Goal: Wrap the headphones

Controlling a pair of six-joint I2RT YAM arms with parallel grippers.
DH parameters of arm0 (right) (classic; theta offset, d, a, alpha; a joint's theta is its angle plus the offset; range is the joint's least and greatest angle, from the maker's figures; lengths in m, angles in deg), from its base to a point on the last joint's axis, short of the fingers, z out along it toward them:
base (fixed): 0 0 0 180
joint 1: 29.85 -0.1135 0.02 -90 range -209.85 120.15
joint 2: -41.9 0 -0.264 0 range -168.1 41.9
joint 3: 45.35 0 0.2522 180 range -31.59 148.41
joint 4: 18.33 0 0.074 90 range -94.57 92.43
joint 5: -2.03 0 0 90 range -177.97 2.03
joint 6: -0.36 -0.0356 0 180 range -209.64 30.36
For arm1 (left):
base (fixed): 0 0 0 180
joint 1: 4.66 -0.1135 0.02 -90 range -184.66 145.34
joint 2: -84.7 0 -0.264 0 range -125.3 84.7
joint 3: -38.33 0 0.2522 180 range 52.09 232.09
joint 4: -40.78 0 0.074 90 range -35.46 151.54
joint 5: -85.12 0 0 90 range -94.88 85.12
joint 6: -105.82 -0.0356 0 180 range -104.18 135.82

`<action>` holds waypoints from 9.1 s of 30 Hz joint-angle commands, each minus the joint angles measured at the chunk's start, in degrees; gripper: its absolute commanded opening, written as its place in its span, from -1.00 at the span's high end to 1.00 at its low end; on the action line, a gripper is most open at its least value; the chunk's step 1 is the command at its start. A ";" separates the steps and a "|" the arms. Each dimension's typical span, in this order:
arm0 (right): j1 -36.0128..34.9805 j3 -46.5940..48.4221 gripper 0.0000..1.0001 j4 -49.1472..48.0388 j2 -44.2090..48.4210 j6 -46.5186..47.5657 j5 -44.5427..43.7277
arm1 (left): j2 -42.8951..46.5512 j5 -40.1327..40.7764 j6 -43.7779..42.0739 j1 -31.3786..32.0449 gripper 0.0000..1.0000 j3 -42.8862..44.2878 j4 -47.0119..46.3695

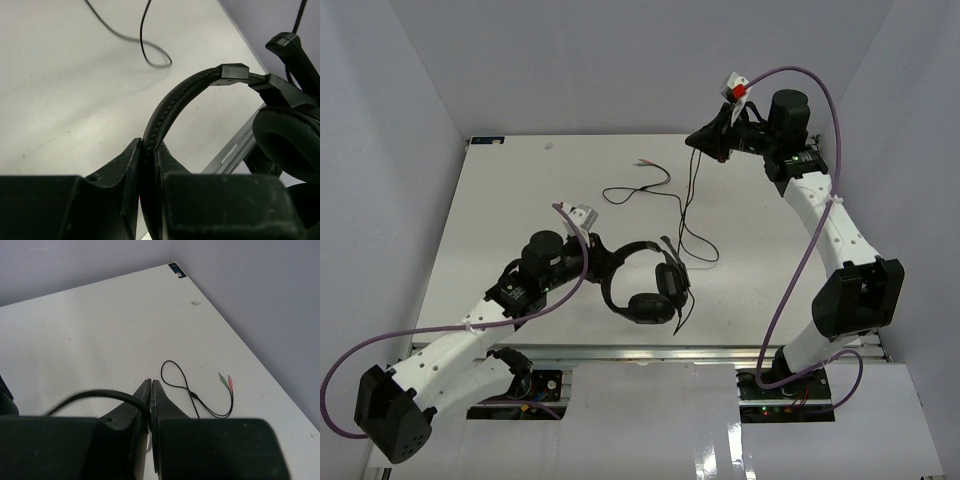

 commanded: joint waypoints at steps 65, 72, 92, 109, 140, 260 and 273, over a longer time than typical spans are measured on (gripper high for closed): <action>-4.34 -21.09 0.85 -2.03 -1.23 6.65 -13.86 | -4.32 9.48 -2.12 8.00 1.00 15.78 -22.03; -4.71 -16.83 0.85 1.76 -1.18 7.40 -12.83 | -11.83 7.92 0.61 8.08 1.00 23.12 -32.88; -3.66 -16.28 -0.80 5.30 10.12 31.20 -7.55 | 0.41 31.55 -4.86 7.99 1.00 26.62 -17.22; -3.96 -6.06 -0.81 21.28 9.79 38.96 29.05 | -0.33 45.15 -2.88 7.99 1.00 26.62 -13.17; -4.64 -15.42 -0.86 -7.61 13.50 -0.20 21.27 | 1.96 61.33 -6.11 7.99 1.00 19.25 -16.85; -22.84 -6.94 0.82 14.24 11.65 46.48 -39.91 | -4.34 -5.94 -32.91 -2.12 1.00 10.54 -13.65; -10.82 -8.67 0.73 18.10 9.91 32.97 -12.80 | -0.39 -8.77 -21.45 -2.12 1.00 14.09 -17.28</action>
